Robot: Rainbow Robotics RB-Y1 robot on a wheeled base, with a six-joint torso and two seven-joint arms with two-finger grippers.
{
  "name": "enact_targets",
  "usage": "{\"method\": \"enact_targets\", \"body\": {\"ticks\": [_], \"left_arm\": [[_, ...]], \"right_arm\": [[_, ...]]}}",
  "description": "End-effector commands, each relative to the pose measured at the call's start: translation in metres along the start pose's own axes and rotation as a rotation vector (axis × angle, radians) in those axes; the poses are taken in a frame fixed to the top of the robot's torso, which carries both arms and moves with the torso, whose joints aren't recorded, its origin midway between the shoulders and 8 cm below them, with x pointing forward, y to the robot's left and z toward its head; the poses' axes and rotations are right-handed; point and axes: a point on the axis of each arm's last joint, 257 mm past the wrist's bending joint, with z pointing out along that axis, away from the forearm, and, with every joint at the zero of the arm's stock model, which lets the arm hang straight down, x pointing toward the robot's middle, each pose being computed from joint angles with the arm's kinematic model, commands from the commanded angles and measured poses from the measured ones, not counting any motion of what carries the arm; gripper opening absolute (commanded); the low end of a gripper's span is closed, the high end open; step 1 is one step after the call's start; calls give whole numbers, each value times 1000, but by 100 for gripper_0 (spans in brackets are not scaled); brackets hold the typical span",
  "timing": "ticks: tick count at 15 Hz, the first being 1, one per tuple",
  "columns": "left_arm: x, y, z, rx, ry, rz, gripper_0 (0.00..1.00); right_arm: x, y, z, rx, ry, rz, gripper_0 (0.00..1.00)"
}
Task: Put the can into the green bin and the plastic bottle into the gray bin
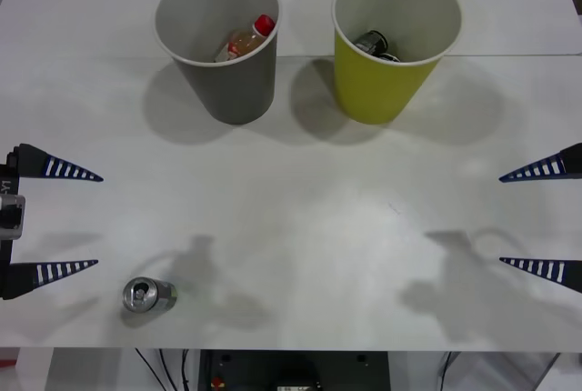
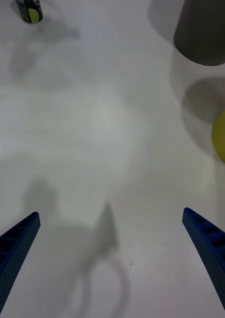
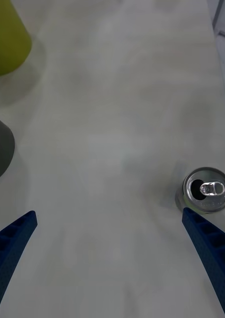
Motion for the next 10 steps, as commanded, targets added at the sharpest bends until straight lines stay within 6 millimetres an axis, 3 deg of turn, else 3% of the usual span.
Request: {"method": "enact_targets", "body": {"ticks": [1, 2, 3, 10], "left_arm": [[0, 0, 0, 0, 0, 0, 100], [0, 0, 0, 0, 0, 0, 100], [15, -11, 2, 10, 14, -54, 100], [19, -20, 0, 15, -7, -114, 100]], "right_arm": [[0, 0, 0, 0, 0, 0, 100], [0, 0, 0, 0, 0, 0, 100], [0, 0, 0, 0, 0, 0, 100], [0, 0, 0, 0, 0, 0, 100]]}}
